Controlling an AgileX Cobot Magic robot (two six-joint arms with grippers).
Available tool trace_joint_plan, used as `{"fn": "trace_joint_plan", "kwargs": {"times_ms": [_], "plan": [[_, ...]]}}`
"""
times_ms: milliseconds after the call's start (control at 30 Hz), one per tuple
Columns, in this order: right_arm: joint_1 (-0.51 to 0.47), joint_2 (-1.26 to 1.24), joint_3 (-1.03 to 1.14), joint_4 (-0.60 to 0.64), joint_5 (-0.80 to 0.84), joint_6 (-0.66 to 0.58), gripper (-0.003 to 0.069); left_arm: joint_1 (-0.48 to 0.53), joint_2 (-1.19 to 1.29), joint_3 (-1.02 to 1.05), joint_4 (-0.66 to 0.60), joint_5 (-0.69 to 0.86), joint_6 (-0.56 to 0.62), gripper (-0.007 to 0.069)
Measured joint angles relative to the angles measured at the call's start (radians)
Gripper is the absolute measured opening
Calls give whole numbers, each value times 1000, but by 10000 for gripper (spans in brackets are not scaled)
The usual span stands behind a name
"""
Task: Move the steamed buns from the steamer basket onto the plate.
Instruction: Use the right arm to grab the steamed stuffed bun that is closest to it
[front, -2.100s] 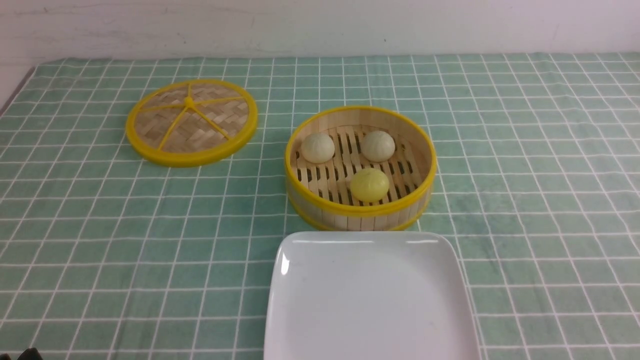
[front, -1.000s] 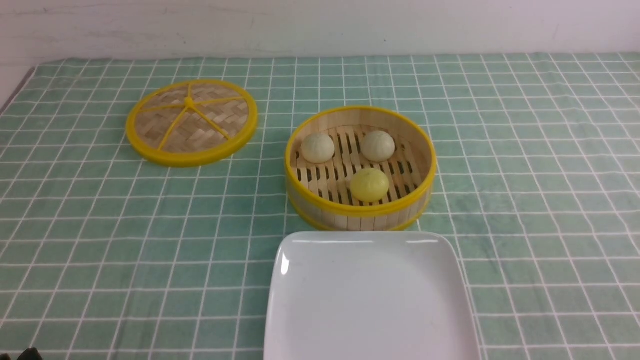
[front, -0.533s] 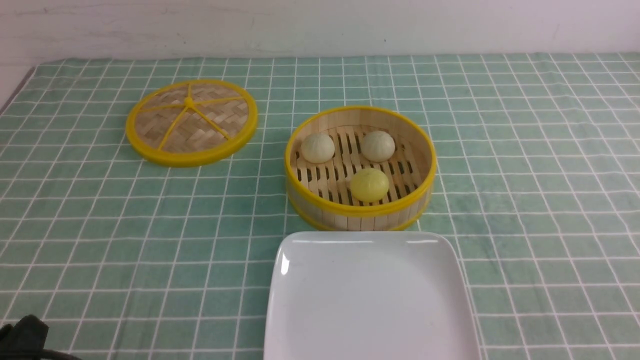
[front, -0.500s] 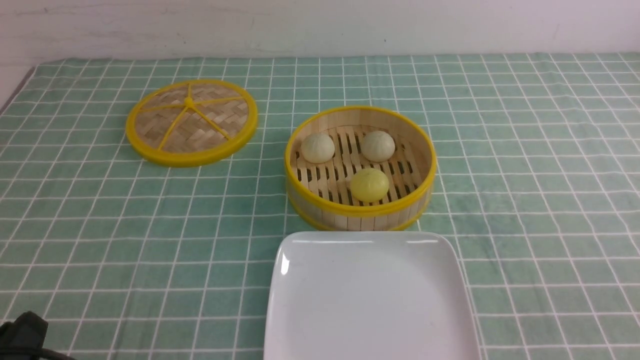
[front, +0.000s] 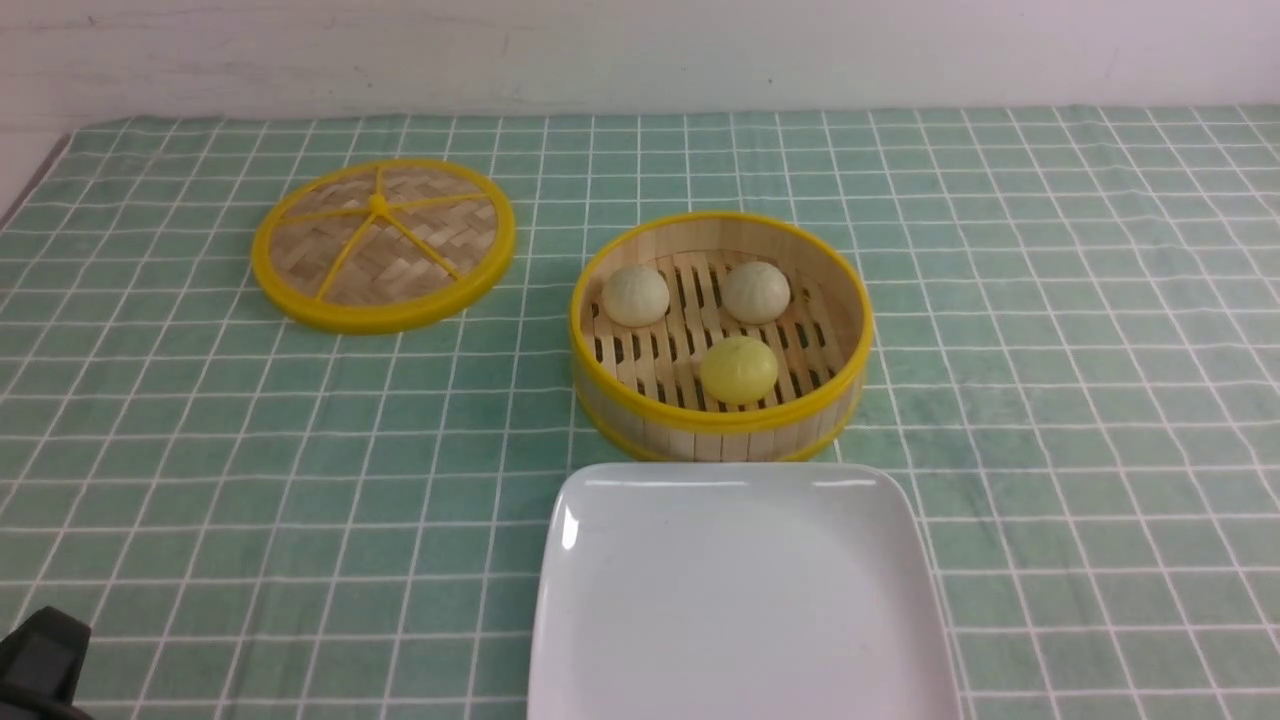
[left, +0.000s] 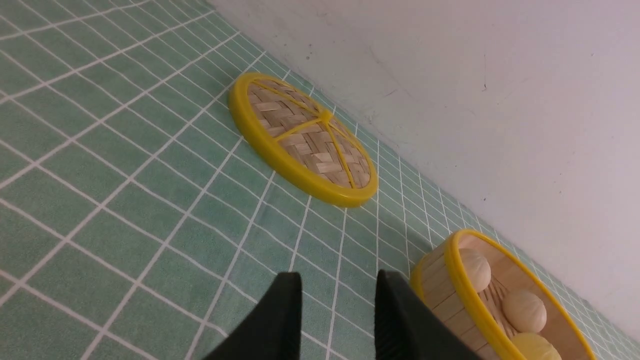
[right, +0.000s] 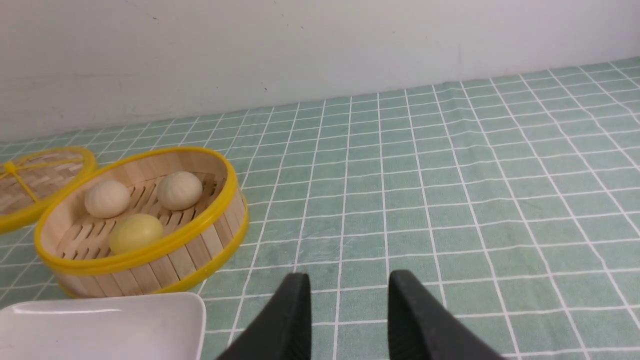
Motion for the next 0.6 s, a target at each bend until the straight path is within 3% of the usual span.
{"fn": "trace_joint_plan", "kwargs": {"times_ms": [367, 600], "plan": [[0, 0, 0, 0, 6, 0, 240, 0, 0, 0, 1, 54, 64, 246], [0, 0, 0, 34, 70, -6, 240, 0, 0, 1, 1, 20, 134, 326]]}}
